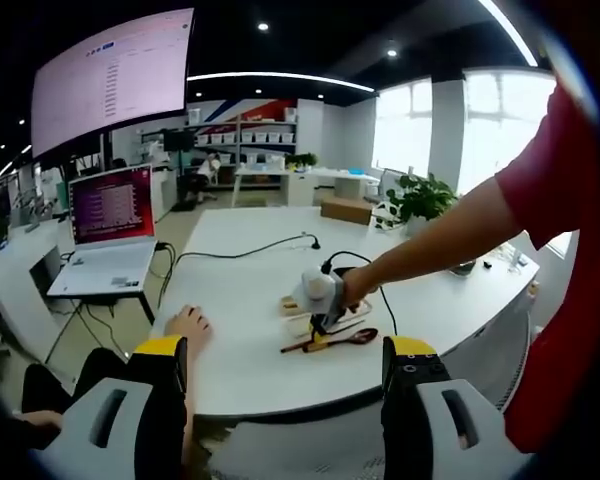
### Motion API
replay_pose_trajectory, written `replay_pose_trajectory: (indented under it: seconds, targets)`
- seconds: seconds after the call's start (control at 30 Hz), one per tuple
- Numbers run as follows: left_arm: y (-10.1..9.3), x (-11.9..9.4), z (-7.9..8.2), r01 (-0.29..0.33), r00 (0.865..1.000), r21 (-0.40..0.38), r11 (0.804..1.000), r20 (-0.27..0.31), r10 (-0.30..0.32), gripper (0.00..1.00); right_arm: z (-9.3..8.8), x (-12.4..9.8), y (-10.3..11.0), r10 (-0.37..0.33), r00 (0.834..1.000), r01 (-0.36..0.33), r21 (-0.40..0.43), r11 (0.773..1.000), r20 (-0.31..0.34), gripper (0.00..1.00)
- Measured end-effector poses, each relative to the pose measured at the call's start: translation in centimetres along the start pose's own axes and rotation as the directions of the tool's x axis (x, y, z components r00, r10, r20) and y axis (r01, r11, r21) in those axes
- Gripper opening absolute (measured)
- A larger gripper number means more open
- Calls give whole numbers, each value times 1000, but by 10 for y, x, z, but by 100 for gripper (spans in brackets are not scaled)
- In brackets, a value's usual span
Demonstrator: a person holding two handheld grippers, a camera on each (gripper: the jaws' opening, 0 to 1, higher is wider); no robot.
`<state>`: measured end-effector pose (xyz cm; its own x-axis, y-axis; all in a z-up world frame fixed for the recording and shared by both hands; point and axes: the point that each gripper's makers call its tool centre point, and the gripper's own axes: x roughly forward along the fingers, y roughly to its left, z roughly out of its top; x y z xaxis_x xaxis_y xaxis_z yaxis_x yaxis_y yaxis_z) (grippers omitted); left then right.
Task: Arrange the utensils inside the cutlery case until each visible utensil rests in its matching compartment.
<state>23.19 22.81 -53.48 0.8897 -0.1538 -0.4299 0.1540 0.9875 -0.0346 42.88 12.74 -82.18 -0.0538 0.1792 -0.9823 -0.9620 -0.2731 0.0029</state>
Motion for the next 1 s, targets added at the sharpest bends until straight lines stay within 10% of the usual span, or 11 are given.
replay_pose_trajectory:
  seconds: [0.1, 0.2, 0.4, 1.0]
  targets:
    - [-7, 0, -1, 14, 1000, -9, 1000, -7, -14, 82, 5, 1, 0, -29, 999, 33, -180, 983, 28, 0]
    - [-12, 1, -2, 43, 999, 24, 999, -19, -43, 82, -2, 0, -1, -40, 999, 41, -31, 999, 32, 0]
    - [0, 17, 3, 64, 998, 38, 997, -23, -63, 82, -8, -13, -12, -117, 990, 121, -55, 991, 79, 0]
    - [-4, 49, 15, 171, 985, 72, 983, -2, -171, 82, -22, -73, -11, -69, 992, 63, 57, 996, 109, 0]
